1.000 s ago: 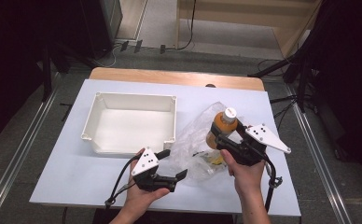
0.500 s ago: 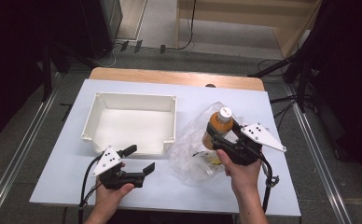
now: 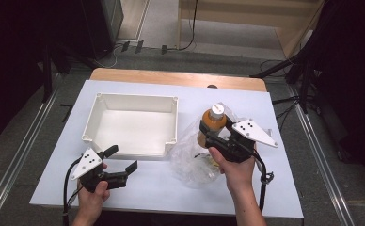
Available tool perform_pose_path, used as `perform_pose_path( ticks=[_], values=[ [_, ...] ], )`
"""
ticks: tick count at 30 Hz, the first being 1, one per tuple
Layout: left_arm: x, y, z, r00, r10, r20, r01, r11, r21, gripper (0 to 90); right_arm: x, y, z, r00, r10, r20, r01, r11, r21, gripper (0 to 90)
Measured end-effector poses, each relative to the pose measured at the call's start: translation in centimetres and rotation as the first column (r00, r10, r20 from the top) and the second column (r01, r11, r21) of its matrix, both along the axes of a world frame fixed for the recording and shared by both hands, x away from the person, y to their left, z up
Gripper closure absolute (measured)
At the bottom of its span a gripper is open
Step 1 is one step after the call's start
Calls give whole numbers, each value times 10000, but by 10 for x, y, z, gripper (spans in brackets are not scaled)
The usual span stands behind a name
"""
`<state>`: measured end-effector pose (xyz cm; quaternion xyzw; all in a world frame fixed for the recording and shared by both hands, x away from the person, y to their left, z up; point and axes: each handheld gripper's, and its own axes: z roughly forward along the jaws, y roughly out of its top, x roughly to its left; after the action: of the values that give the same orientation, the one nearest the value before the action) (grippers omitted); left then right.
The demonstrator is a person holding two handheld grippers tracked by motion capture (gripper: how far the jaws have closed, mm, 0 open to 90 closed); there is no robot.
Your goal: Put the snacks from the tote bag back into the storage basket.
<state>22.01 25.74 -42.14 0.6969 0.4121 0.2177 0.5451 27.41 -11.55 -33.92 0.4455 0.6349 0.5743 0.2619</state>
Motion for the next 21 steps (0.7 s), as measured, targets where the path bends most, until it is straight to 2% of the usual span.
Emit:
perform_pose_path(
  ticks=[6, 13, 16, 19, 21],
  values=[
    [-3, 15, 2, 9995, 302, 48, -302, 9995, -28, 92, 7, 10, -2, 9998, -97, -178, 97, 9999, 26, 314],
    [-8, 30, 1, 9991, 414, -23, -414, 9984, -377, 92, 13, 20, -1, 9998, 28, -210, -31, 9999, -117, 314],
    [-7, 37, 1, 9985, 547, 14, -546, 9976, -431, 92, 16, 23, 1, 9998, 4, -208, -6, 9999, -117, 314],
    [-5, 47, 3, 9972, 749, 47, -744, 9950, -667, 92, 20, 27, 2, 9997, 15, -225, -18, 9999, -157, 314],
    [-4, 55, 4, 9959, 903, 112, -894, 9939, -638, 92, 21, 30, 3, 9997, 51, -220, -55, 9998, -179, 314]
  ],
)
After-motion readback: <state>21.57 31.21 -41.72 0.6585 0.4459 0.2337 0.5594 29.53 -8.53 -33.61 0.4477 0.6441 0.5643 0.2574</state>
